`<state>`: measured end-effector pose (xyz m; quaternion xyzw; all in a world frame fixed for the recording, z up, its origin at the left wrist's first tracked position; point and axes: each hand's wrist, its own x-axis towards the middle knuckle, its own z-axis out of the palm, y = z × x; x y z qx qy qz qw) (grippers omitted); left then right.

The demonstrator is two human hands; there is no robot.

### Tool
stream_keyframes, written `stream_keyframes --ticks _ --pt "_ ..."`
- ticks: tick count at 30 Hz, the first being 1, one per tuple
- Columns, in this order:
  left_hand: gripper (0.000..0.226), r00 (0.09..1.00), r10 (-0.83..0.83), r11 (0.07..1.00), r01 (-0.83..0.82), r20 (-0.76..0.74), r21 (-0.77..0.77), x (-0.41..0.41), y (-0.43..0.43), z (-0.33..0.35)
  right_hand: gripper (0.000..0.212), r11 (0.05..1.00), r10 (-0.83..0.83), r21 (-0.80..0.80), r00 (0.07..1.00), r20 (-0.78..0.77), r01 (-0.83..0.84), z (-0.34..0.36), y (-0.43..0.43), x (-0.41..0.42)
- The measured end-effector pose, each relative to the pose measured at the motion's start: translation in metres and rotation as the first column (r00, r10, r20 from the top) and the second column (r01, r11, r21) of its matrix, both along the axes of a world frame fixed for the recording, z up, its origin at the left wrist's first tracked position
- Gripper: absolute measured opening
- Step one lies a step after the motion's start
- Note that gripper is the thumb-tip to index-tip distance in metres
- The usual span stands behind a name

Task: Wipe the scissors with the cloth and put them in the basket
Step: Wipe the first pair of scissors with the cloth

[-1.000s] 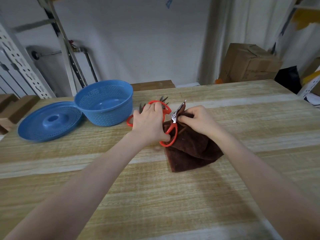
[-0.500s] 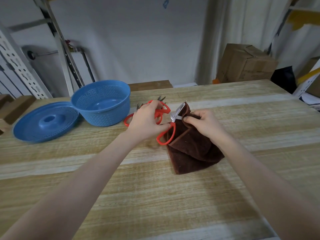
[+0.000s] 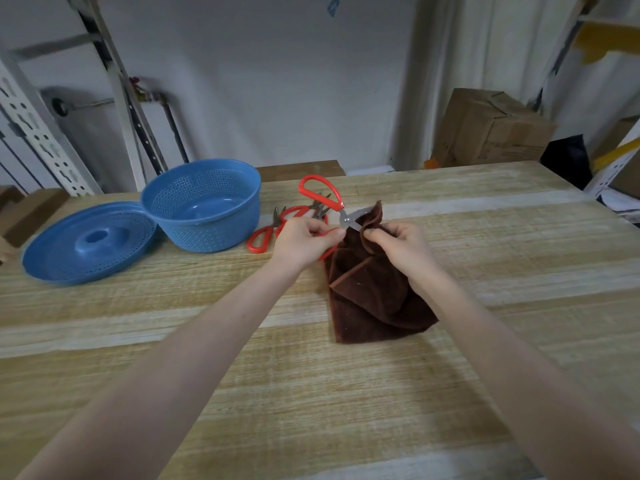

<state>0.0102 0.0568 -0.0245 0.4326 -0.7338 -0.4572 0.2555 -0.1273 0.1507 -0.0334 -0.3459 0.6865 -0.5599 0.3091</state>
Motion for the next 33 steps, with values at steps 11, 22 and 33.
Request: stream_keyframes --ticks 11,22,33 --pt "0.014 0.997 0.053 0.992 -0.047 -0.051 0.118 0.015 -0.011 0.014 0.025 0.963 -0.27 -0.048 0.955 -0.119 0.266 0.021 0.003 -0.033" --pt "0.027 0.965 -0.153 0.984 0.169 0.212 -0.059 0.017 -0.015 0.028 0.036 0.993 0.108 0.053 0.676 -0.729 -0.102 0.031 -0.023 0.003" --pt "0.023 0.945 -0.179 0.968 0.218 0.274 -0.121 0.011 -0.014 0.022 0.03 0.948 0.26 0.285 0.862 -0.435 -0.142 0.035 -0.033 0.004"
